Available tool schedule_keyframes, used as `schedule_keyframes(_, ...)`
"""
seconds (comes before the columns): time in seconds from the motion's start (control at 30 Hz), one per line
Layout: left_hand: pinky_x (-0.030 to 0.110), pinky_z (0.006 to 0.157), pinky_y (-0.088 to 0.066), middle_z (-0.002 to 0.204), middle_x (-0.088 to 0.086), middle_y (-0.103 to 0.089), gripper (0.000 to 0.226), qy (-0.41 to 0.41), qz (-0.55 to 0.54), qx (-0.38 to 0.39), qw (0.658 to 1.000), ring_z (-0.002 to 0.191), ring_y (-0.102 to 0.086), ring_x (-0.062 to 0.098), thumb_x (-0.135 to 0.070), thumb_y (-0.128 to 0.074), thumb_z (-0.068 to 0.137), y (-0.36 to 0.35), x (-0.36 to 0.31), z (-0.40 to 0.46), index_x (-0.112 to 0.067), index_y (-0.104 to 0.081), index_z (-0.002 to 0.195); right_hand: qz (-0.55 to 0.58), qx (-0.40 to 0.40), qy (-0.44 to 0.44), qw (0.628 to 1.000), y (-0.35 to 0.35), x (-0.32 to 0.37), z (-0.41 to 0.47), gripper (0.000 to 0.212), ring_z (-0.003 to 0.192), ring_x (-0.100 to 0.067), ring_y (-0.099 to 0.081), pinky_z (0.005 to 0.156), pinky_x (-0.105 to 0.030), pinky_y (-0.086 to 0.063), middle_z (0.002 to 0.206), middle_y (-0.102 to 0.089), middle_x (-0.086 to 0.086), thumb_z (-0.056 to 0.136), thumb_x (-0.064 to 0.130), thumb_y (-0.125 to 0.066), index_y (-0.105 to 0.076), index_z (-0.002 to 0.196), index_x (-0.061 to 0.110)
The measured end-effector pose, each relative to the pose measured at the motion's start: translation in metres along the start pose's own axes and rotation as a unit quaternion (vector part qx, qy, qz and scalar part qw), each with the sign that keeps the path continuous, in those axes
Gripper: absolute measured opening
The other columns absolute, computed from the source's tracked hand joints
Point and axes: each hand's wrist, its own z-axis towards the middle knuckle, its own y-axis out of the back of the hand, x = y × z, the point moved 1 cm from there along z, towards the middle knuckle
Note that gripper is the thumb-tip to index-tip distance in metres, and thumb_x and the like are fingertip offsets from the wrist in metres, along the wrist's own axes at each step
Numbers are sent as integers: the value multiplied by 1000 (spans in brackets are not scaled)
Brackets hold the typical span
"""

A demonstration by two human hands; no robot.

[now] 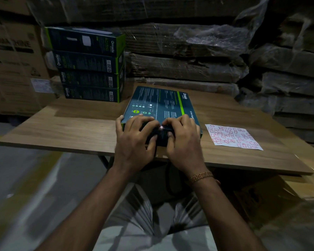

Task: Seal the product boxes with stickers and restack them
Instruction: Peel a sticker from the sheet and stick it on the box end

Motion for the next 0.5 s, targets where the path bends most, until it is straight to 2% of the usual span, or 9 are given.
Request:
schedule_keyframes(0.13, 67, 121, -24, 132, -6, -61, 36, 19, -11, 8, 1000, 129, -57, 22, -30, -72, 91, 2, -1, 2, -29, -68, 128, 4, 0, -11, 1000, -1, 0, 0, 35, 104, -24, -49, 95, -48, -41, 110, -50, 1, 87, 15, -59, -65, 120, 26)
schedule_keyframes(0.23, 64, 121, -25, 133, -7, -61, 36, 23, -4, 11, 1000, 127, -57, 22, -31, -72, 91, 4, -2, 2, -30, -69, 127, 23, -5, -20, 1000, -2, -1, -1, 38, 105, -22, -50, 96, -47, -41, 113, -52, 2, 86, 10, -63, -63, 120, 27)
schedule_keyframes(0.4, 63, 115, -31, 130, -6, -61, 42, 29, 22, 32, 999, 124, -58, 21, -40, -70, 87, 8, -3, 9, -32, -69, 128, 29, -5, -19, 999, -1, -2, 0, 38, 102, -21, -50, 94, -41, -38, 106, -49, 5, 85, 7, -67, -67, 115, 31)
schedule_keyframes(0.5, 62, 116, -31, 130, -6, -61, 45, 34, 28, 29, 999, 123, -58, 21, -41, -70, 87, 7, -4, 8, -29, -68, 131, 17, 3, -19, 1000, -1, -1, 1, 39, 104, -21, -49, 95, -43, -39, 108, -49, 5, 86, 8, -66, -67, 117, 31)
